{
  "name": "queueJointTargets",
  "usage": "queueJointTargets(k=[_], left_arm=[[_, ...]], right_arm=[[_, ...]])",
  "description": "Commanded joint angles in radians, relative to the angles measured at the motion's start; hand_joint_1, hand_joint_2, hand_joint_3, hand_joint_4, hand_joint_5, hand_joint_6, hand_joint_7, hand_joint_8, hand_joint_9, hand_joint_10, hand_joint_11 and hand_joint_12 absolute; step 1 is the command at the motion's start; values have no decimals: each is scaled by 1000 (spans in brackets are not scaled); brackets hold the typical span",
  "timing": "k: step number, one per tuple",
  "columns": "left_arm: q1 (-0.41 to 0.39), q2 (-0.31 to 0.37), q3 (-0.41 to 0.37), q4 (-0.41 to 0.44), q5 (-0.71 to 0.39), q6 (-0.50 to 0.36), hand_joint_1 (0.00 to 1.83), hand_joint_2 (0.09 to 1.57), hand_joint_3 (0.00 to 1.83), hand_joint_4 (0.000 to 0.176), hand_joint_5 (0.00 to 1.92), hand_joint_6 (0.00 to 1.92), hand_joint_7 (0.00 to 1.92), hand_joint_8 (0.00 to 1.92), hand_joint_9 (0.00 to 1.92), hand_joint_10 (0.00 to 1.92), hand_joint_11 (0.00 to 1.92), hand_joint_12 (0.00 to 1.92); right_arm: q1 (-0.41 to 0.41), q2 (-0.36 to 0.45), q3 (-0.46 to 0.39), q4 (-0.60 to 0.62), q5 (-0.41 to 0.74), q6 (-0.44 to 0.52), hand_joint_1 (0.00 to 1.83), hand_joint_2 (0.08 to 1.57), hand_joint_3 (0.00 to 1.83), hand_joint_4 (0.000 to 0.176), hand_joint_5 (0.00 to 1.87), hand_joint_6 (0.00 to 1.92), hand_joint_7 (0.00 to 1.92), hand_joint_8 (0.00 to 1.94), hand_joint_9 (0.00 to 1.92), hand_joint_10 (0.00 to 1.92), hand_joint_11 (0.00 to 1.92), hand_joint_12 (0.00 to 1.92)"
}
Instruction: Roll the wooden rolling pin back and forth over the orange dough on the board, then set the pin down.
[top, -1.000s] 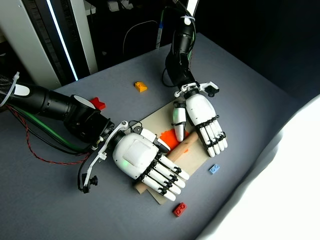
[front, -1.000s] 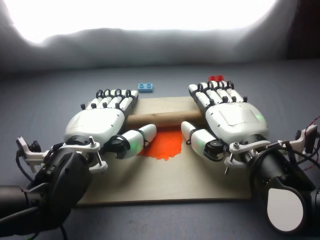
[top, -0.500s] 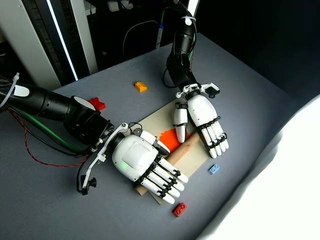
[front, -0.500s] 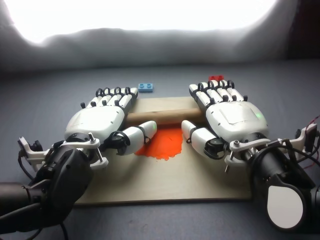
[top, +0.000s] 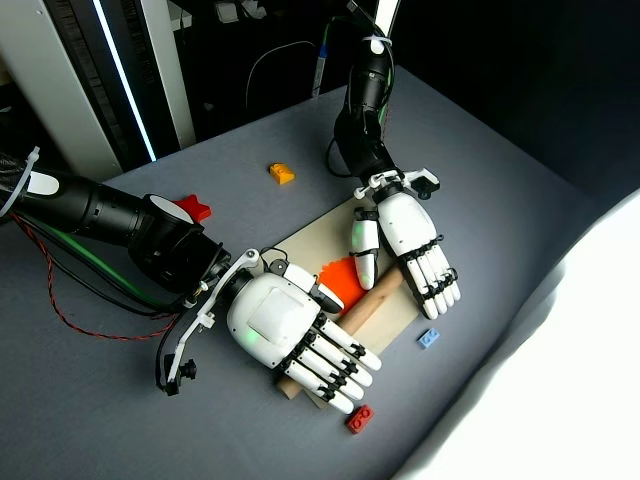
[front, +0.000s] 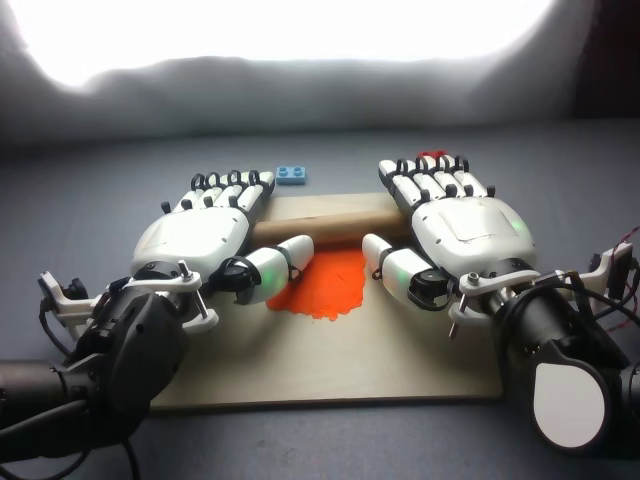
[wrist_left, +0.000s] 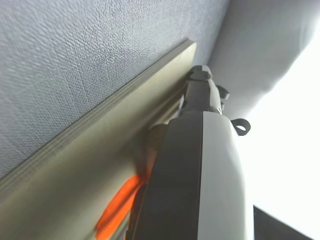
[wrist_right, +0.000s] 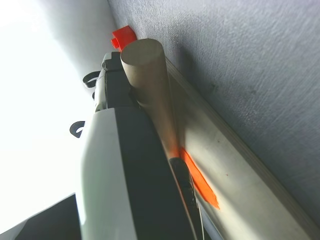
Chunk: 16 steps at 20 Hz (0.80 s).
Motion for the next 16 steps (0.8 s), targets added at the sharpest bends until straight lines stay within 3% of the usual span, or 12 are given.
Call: queueJointTargets(k=[1, 16], left_arm=[[-2, -5, 18, -16, -41, 7, 0, 1420, 1, 0, 0, 0, 0, 0, 0, 0, 0, 0], [-10, -14, 35, -15, -24, 10, 0, 1421, 1, 0, 0, 0, 0, 0, 0, 0, 0, 0]], right_arm=[[2, 5, 1, -59, -80, 4, 0, 1515, 2, 0, 31, 2, 30, 2, 0, 0, 0, 0], [-6, 12, -13, -46, -51, 12, 0, 1518, 3, 0, 27, 6, 18, 6, 0, 0, 0, 0]])
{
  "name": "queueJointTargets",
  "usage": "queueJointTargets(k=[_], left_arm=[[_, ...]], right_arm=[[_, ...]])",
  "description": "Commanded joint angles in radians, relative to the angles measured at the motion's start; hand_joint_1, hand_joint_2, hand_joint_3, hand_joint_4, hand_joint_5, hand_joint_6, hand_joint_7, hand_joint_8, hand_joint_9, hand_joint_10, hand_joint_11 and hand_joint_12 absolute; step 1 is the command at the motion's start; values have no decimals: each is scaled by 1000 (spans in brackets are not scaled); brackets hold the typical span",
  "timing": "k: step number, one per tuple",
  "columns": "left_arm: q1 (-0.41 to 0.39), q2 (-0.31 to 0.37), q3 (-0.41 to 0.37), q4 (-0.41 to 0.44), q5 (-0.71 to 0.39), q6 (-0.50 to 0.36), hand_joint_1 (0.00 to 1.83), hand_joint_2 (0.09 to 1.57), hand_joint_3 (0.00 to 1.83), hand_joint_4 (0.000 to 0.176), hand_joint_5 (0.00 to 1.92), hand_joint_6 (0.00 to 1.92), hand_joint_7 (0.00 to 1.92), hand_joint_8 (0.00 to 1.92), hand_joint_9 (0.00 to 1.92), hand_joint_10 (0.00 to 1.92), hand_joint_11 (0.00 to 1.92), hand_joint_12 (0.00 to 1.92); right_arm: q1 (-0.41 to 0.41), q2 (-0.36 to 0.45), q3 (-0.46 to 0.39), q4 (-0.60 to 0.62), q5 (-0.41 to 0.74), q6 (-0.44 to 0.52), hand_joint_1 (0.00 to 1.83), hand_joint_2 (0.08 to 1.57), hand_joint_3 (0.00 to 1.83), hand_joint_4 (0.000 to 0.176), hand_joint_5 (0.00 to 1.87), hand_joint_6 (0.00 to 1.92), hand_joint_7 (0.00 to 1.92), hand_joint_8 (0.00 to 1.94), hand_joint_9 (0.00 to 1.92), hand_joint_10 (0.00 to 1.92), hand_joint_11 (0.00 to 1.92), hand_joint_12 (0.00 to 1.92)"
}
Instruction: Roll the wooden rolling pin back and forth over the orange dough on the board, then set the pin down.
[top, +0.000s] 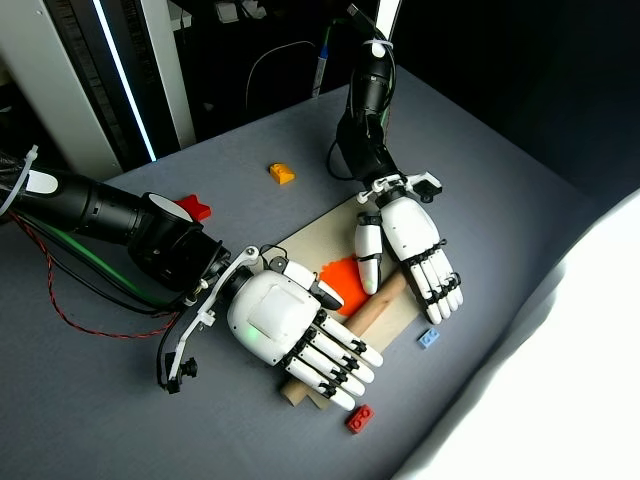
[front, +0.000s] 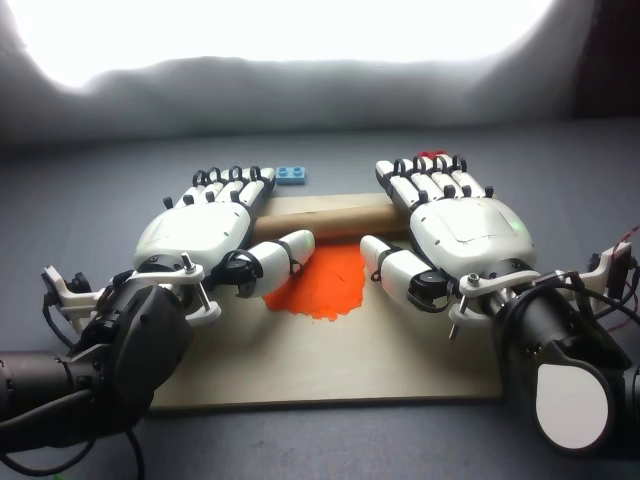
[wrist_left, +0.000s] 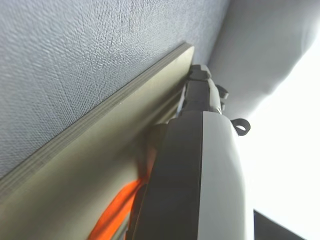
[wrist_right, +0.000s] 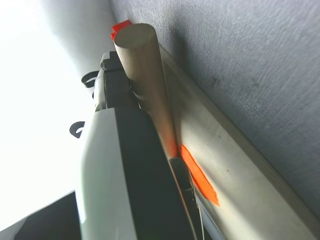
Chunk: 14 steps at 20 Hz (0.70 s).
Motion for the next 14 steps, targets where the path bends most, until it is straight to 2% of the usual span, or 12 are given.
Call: queueJointTargets(k=[1, 14], left_arm=[[0, -2, 7, -11, -44, 12, 0, 1421, 1, 0, 0, 0, 0, 0, 0, 0, 0, 0], [1, 20, -29, -11, -12, 33, 0, 1421, 1, 0, 0, 0, 0, 0, 0, 0, 0, 0]], right_arm=[[-6, 6, -2, -31, -56, 8, 0, 1518, 3, 0, 27, 6, 18, 6, 0, 0, 0, 0], [-7, 10, -2, -12, -47, 8, 0, 1522, 4, 0, 28, 2, 17, 5, 0, 0, 0, 0]])
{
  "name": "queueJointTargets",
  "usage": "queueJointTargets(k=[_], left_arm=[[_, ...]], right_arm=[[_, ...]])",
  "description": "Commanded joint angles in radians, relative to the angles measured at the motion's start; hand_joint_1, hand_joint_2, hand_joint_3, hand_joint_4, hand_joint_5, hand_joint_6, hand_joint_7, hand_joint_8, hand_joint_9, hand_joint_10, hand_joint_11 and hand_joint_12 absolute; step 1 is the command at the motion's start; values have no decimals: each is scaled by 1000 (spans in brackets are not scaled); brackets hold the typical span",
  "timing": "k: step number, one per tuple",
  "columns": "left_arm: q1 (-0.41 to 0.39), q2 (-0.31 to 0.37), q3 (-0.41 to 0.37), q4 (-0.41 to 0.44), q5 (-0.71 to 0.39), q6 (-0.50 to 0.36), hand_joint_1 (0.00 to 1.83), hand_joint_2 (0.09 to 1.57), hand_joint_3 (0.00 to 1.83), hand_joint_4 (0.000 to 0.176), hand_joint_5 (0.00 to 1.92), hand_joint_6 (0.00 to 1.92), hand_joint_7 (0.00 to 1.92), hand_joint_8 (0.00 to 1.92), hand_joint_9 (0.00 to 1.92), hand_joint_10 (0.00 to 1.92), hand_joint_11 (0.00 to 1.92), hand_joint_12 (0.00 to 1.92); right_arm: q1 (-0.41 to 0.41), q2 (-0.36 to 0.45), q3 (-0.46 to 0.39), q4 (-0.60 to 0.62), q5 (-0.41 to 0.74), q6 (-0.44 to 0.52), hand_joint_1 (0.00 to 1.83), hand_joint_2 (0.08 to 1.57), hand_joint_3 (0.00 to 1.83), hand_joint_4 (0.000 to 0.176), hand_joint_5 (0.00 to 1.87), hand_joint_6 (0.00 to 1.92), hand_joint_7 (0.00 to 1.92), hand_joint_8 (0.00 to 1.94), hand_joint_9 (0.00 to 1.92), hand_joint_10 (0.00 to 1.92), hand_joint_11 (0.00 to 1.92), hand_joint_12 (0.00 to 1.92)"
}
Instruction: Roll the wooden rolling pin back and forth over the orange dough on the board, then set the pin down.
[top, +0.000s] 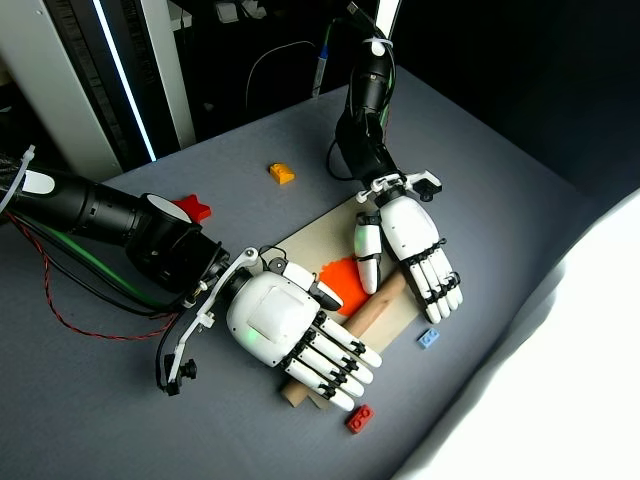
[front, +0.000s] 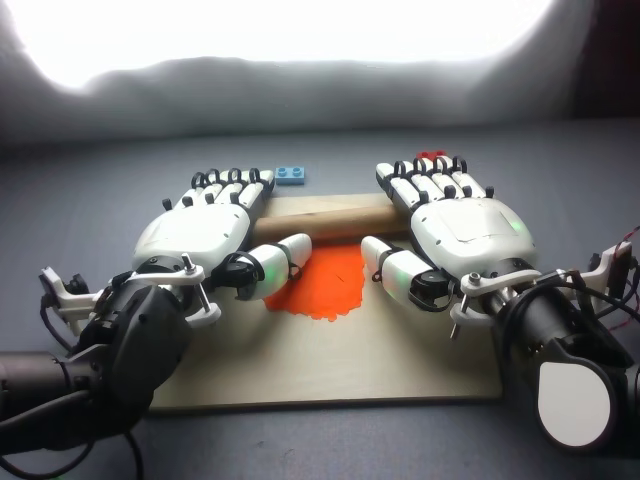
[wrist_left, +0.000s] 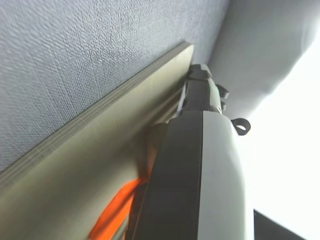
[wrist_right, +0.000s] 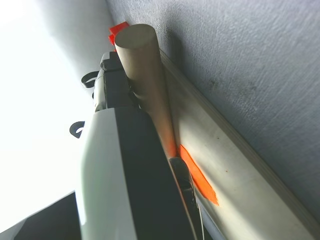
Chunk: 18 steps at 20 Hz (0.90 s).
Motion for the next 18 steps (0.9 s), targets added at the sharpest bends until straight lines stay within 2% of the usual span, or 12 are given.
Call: queueJointTargets(k=[1, 7, 18], left_arm=[[7, 7, -4, 2, -16, 7, 0, 1422, 1, 0, 0, 0, 0, 0, 0, 0, 0, 0], [2, 27, -22, 1, 11, 5, 0, 1420, 0, 0, 0, 0, 0, 0, 0, 0, 0, 0], [1, 40, -58, -1, 29, -52, 0, 1424, 2, 0, 0, 0, 0, 0, 0, 0, 0, 0]], right_arm=[[-9, 5, -1, -19, -60, 8, 0, 1521, 3, 0, 31, 3, 15, 3, 0, 0, 0, 0], [-15, 9, -9, -19, -63, 8, 0, 1523, 3, 0, 27, 1, 12, 1, 0, 0, 0, 0], [-31, 41, -68, -19, -96, 0, 0, 1524, 2, 0, 49, 13, 43, 11, 7, 3, 0, 0]])
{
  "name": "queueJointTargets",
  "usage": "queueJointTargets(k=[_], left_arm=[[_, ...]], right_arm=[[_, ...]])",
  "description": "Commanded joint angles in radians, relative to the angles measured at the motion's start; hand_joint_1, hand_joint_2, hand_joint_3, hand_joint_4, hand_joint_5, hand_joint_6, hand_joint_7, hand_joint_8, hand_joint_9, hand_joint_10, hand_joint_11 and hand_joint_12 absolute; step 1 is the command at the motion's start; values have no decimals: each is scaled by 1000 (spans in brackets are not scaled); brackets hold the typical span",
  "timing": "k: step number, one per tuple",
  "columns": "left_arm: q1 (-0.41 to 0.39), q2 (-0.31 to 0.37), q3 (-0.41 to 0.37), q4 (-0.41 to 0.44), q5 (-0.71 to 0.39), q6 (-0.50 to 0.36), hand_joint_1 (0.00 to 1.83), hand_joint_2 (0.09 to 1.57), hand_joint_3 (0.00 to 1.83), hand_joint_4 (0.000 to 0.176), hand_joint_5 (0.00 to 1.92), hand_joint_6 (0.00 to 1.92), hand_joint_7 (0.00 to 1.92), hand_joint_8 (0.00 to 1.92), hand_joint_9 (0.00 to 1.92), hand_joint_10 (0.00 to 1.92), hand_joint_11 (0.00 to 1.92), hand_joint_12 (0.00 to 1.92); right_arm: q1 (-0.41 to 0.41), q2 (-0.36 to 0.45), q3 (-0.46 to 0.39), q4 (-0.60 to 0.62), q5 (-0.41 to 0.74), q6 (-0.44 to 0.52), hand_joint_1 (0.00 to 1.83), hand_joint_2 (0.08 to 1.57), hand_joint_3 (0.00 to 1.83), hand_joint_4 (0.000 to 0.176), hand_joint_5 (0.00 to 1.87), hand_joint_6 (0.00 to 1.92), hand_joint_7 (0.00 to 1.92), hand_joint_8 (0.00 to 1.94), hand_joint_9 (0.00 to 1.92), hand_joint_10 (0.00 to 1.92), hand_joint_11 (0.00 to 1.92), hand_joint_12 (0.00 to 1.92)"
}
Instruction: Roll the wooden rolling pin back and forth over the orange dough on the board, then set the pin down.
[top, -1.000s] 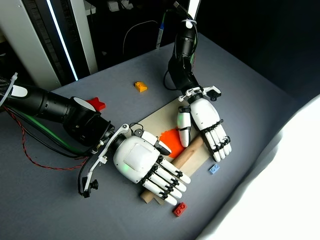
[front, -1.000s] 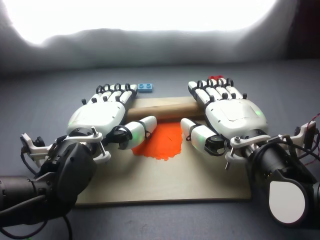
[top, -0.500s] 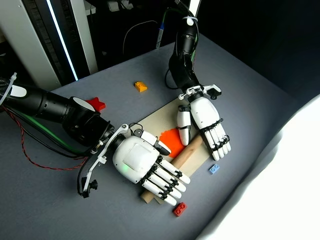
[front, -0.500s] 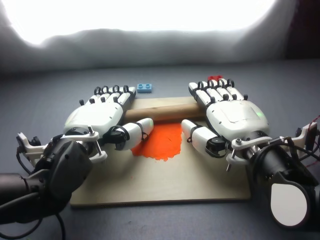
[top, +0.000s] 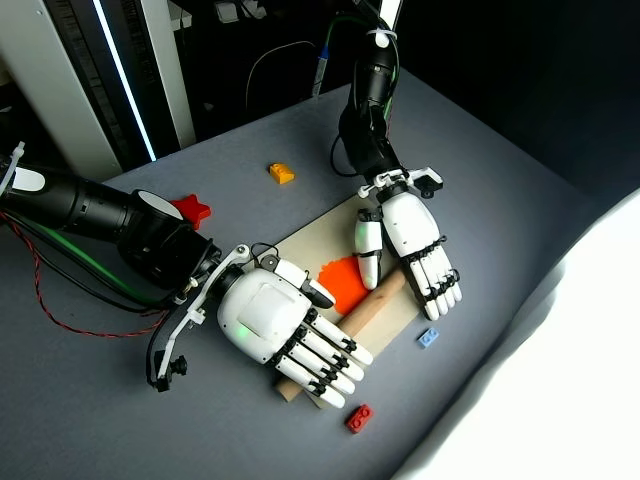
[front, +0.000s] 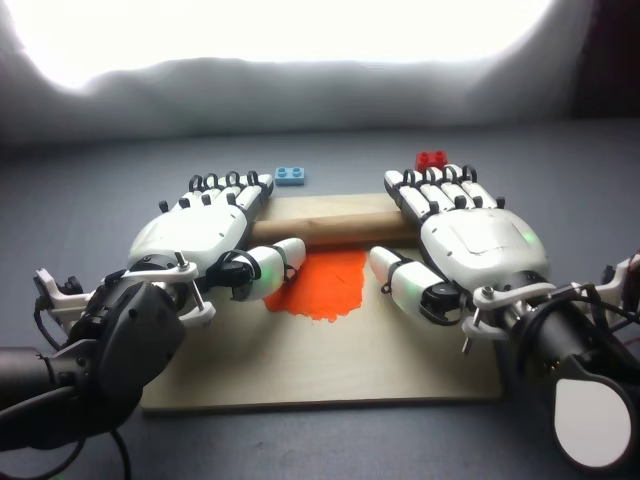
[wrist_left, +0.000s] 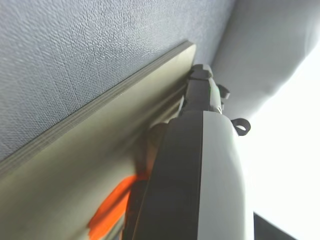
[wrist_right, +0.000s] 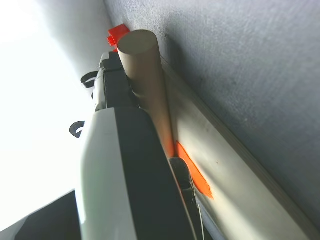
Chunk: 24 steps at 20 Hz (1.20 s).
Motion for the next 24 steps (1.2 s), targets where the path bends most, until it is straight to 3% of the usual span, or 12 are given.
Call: queueJointTargets(k=[1, 5, 6, 11, 13, 17, 19, 24], left_arm=[[10, 1, -10, 6, -9, -15, 0, 1421, 1, 0, 0, 0, 0, 0, 0, 0, 0, 0], [13, 12, -27, -5, -8, -17, 0, 1423, 1, 0, 0, 0, 7, 3, 0, 0, 0, 0], [12, 15, -31, -5, -8, -17, 0, 1422, 1, 0, 20, 8, 43, 16, 22, 9, 0, 0], [16, 34, -60, -7, -6, -17, 0, 1422, 0, 0, 73, 14, 118, 11, 100, 18, 37, 25], [21, 40, -72, -7, -4, -17, 0, 1418, 1, 0, 109, 1, 144, 2, 131, 1, 1, 217], [36, 53, -100, -6, -2, -15, 0, 1420, 1, 0, 100, 1, 139, 1, 124, 3, 0, 166], [41, 57, -111, -6, -2, -11, 0, 1421, 1, 0, 117, 5, 165, 4, 152, 9, 0, 232], [57, 64, -136, -5, -8, -6, 0, 1420, 0, 0, 101, 4, 154, 6, 136, 7, 0, 136]], right_arm=[[-7, 8, -5, -23, -63, 4, 0, 1524, 3, 0, 79, 25, 71, 21, 34, 14, 0, 0], [-11, 18, -16, -23, -71, 8, 0, 1527, 3, 0, 150, 29, 151, 17, 104, 23, 29, 13], [-12, 18, -17, -23, -73, 8, 0, 1526, 0, 0, 209, 7, 208, 18, 159, 3, 0, 221], [-12, 26, -34, -24, -78, 8, 0, 1524, 0, 0, 292, 18, 281, 9, 213, 12, 0, 428], [-12, 30, -45, -24, -78, 8, 0, 1525, 0, 0, 281, 11, 272, 3, 210, 8, 0, 438], [-12, 34, -54, -24, -81, 5, 0, 1527, 1, 0, 274, 2, 271, 1, 217, 6, 0, 462], [-12, 35, -58, -24, -87, 3, 0, 1525, 0, 0, 273, 2, 273, 2, 219, 6, 0, 455], [-7, 49, -88, -24, -89, 3, 0, 1525, 0, 0, 276, 1, 275, 1, 224, 4, 0, 462]])
